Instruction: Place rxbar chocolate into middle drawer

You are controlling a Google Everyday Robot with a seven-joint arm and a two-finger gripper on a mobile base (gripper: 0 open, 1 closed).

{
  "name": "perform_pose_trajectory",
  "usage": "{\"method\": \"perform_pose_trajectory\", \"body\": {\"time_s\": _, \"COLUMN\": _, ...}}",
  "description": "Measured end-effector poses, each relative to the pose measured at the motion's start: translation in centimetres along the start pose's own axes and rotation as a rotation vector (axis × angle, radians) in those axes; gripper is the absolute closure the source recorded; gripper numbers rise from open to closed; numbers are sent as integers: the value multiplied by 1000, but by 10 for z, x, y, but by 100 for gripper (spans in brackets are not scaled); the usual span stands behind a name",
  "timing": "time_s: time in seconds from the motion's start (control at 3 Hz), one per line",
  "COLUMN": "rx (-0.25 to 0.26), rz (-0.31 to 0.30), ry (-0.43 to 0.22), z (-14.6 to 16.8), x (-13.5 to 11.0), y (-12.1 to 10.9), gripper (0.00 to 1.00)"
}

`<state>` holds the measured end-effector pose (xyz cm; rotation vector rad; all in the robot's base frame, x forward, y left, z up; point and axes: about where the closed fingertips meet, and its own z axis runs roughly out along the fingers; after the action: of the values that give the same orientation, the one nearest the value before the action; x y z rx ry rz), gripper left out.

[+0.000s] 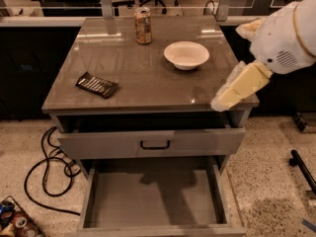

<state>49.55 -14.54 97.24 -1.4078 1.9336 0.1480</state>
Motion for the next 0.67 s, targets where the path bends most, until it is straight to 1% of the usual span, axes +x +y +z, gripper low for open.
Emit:
{"method": "perform_pose_trajectory", "body": {"time_s": 0.33, "rx": 33, "rz": 23, "ry": -172, "z": 29, "x": -38, "y": -3, "gripper": 0}}
{"method": "perform_pose_trajectory", "body": {"time_s": 0.67, "rx": 94, "rz": 39, "ry": -270, "z": 45, "x": -70, "y": -14, "gripper": 0}}
